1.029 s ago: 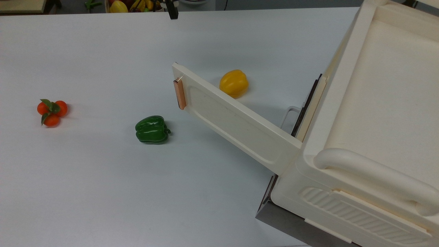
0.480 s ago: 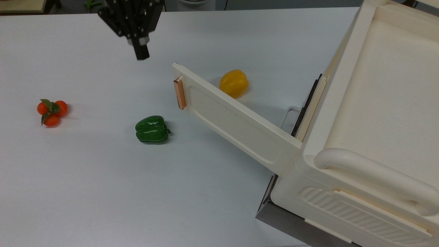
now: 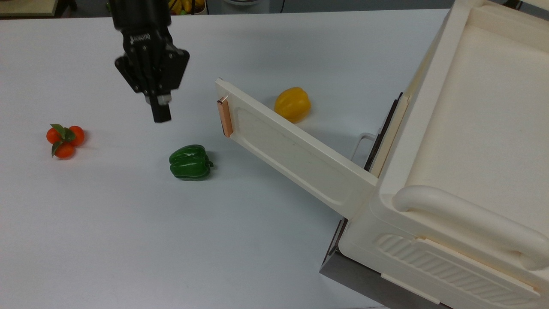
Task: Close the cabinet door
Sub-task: 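Lower the gripper toward the open door's copper handle edge, then push the door edge with the gripper, swinging it toward the box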
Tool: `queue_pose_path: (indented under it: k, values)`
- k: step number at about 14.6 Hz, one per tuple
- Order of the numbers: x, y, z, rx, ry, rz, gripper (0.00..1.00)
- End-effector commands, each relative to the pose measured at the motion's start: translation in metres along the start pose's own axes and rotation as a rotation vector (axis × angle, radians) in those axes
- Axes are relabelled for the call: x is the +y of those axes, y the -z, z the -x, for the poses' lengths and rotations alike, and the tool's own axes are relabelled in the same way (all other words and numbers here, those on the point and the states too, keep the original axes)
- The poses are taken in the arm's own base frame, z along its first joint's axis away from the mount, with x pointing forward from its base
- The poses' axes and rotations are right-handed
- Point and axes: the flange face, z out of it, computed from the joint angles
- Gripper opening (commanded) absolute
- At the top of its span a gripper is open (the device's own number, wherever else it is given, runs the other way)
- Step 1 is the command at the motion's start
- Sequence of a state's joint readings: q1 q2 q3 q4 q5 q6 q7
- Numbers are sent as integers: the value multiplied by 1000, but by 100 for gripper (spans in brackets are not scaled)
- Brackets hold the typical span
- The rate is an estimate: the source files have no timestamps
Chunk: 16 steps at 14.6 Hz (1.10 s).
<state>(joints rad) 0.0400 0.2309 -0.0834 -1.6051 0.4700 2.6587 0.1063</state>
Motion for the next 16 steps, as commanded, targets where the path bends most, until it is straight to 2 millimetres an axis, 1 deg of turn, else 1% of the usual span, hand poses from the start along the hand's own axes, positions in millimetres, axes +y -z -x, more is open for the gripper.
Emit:
queue_pose_path:
  k: [1,4,7,8,10,12,14,16]
  values:
    - [-16,-16,8,10,-17,-28,0]
    - [-23,-17,12,-1,-6,-37,0]
    - [-39,-15,23,-33,10,-57,0]
    - [-39,-19,29,-87,15,-51,0]
    - [-42,-15,32,-132,23,-51,0]
    - [-44,-16,39,-189,29,-48,0]
    - [-53,-11,45,-232,44,-55,0]
    - [-63,-13,56,-285,60,-61,0]
